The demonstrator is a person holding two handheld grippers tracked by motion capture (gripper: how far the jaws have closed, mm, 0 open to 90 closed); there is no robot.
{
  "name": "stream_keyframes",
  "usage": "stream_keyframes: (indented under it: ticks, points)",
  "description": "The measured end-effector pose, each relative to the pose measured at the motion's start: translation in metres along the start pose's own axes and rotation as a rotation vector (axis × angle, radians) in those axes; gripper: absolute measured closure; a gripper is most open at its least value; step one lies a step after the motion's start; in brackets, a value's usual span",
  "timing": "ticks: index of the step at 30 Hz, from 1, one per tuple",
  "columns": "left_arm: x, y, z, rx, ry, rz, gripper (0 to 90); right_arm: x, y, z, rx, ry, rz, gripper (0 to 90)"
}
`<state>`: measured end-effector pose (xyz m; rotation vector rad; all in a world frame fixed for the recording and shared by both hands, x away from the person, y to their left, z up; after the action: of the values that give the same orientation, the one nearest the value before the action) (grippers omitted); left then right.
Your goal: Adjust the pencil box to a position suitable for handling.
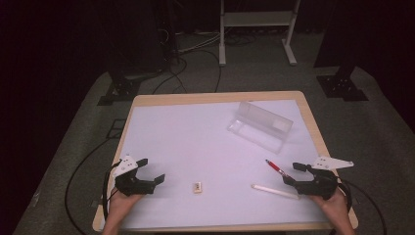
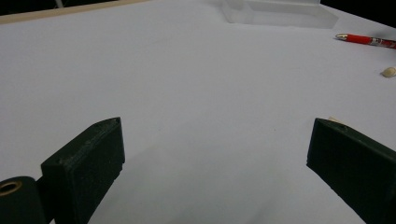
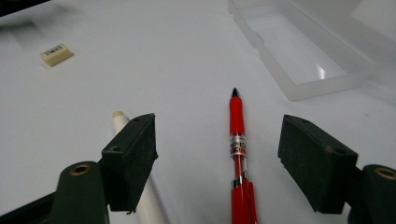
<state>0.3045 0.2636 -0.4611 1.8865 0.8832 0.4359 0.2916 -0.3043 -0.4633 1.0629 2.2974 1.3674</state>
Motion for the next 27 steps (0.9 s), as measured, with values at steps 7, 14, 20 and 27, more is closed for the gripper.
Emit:
stream_keyframes:
  ticks: [7,14,20,27]
  points:
    - [0.001,0.0,-0.002,-0.005,-0.003,-0.006,3.6,0.001,0.01,0.006,0.021,0.02,-0.004,23.7]
    - [0.002,0.0,-0.004,-0.011,0.001,-0.012,3.6,-0.001,0.026,0.02,0.074,0.037,-0.035,23.3]
    - [0.001,0.0,-0.004,-0.009,-0.005,-0.01,3.6,-0.001,0.039,0.025,0.085,0.042,-0.056,23.0]
    - [0.002,0.0,-0.006,-0.016,-0.003,-0.018,3.6,-0.003,0.058,0.03,0.094,0.038,-0.081,22.2]
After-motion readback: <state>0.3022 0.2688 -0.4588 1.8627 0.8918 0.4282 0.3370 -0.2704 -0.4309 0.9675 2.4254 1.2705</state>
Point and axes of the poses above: each handheld gripper's, and its own axes: z roughly forward along the jaws, y roughly out of its top, x roughly to its left, the point moved 1 cm from there along z, roughly forward along the jaws, and after that the axes turned 1 degree about x, right-handed, at the moved point
